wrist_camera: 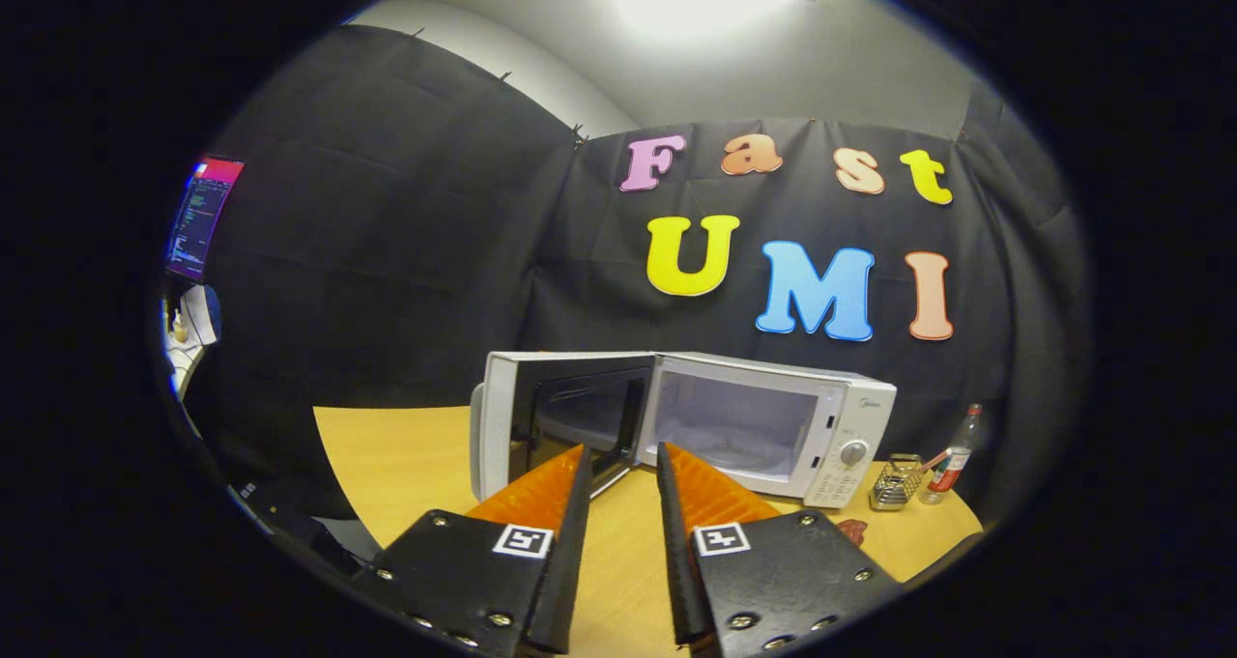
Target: Open the microwave, put the food inside, and close the microwave door.
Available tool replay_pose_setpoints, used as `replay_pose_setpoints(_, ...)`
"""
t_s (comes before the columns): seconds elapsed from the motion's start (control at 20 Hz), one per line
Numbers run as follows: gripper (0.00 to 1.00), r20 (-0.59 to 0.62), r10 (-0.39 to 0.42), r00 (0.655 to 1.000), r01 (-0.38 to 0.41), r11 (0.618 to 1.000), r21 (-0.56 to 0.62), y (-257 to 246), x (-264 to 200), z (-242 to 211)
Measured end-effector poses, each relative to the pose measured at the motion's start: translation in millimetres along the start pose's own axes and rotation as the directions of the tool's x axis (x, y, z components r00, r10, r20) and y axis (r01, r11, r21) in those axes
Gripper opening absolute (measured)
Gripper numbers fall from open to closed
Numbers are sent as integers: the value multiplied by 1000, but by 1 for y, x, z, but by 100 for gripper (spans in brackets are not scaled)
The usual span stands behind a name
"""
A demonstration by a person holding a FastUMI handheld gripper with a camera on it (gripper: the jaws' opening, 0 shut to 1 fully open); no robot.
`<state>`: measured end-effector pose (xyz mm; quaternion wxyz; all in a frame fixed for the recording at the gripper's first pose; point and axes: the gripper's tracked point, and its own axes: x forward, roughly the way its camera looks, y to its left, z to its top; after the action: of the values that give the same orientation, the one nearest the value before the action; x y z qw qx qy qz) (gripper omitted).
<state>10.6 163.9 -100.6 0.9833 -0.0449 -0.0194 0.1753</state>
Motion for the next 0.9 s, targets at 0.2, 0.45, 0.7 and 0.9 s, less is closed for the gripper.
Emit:
replay_pose_setpoints(0.2, 75, 2, -76, 997, 76, 997, -11, -39, -3, -9)
replay_pose_setpoints(0.45, 95, -63, -140, 988, 144, 988, 56, -99, 1, -32)
replay_pose_setpoints(0.7, 95, -116, -208, 971, 214, 976, 39, -157, 2, -71)
replay_pose_setpoints(0.9, 95, -191, -197, 962, 230, 958, 170, -182, 7, -109)
